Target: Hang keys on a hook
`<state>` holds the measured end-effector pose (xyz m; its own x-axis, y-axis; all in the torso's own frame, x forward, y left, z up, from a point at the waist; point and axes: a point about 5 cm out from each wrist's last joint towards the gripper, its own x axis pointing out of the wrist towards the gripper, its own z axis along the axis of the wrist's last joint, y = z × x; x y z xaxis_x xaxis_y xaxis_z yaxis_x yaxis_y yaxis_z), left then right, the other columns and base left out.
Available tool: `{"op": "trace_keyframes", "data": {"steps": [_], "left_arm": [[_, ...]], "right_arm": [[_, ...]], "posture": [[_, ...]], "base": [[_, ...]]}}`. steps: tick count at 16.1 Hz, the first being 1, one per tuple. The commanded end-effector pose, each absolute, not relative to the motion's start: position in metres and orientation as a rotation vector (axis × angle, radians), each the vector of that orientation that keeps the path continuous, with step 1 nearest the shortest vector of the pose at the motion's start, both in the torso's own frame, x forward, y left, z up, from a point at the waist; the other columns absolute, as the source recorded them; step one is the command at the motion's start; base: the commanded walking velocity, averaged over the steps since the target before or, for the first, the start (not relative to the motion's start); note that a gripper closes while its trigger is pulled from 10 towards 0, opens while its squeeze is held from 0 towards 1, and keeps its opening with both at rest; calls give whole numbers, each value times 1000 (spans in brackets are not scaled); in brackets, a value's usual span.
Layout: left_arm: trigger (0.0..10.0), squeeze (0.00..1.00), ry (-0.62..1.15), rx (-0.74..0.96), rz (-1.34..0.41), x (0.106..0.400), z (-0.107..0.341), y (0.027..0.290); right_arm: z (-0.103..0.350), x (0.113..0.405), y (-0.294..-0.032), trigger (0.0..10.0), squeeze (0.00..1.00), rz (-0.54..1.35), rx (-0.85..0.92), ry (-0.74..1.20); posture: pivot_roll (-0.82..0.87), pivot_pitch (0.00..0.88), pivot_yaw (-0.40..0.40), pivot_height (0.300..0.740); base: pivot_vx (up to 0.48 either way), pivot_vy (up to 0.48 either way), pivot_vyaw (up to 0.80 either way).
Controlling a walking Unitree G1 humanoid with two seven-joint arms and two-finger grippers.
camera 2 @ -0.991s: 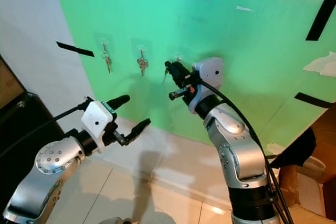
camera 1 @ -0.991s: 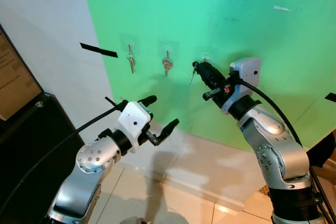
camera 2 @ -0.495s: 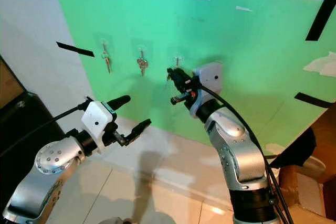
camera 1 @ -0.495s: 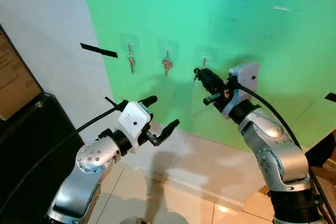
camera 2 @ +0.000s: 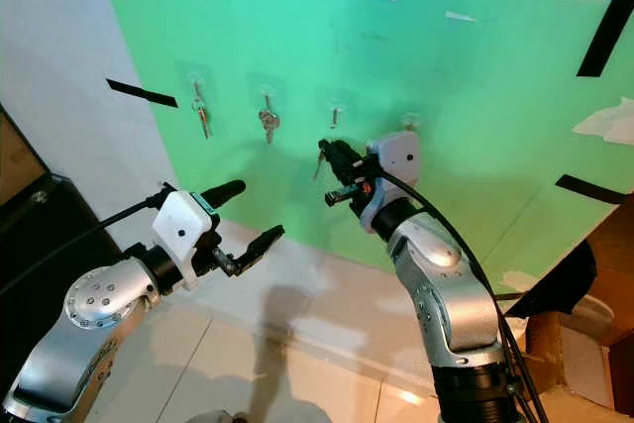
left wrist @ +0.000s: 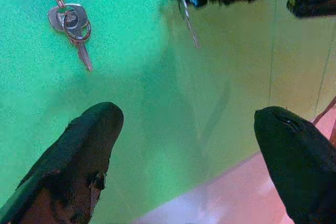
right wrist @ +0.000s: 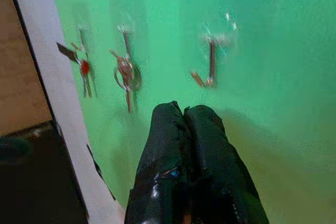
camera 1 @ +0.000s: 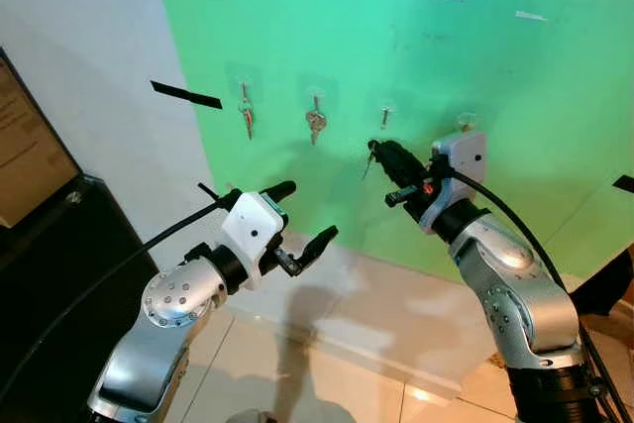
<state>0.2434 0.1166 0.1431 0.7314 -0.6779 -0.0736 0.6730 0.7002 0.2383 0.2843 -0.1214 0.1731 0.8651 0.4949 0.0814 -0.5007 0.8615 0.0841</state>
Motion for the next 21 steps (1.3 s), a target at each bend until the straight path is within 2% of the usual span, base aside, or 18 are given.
{"op": "trace_keyframes", "data": {"steps": [1, 7, 16, 21], "left_arm": [[10000, 0, -31, 261, -770, 242, 147, 115], [10000, 0, -29, 262, -774, 241, 147, 114], [10000, 0, -24, 263, -778, 240, 147, 114], [10000, 0, -21, 265, -786, 240, 146, 113]], "right_arm": [[181, 282, -125, 10000, 0, 523, 117, -106], [191, 283, -123, 10000, 0, 526, 144, -166], [186, 293, -128, 10000, 0, 450, 119, -136], [172, 295, -125, 10000, 0, 445, 67, -47]], "posture": [[-10, 0, 18, 740], [-8, 0, 19, 740], [-5, 0, 20, 740], [-6, 0, 23, 740]], "base": [[0, 0, 0], [0, 0, 0], [0, 0, 0], [0, 0, 0]]}}
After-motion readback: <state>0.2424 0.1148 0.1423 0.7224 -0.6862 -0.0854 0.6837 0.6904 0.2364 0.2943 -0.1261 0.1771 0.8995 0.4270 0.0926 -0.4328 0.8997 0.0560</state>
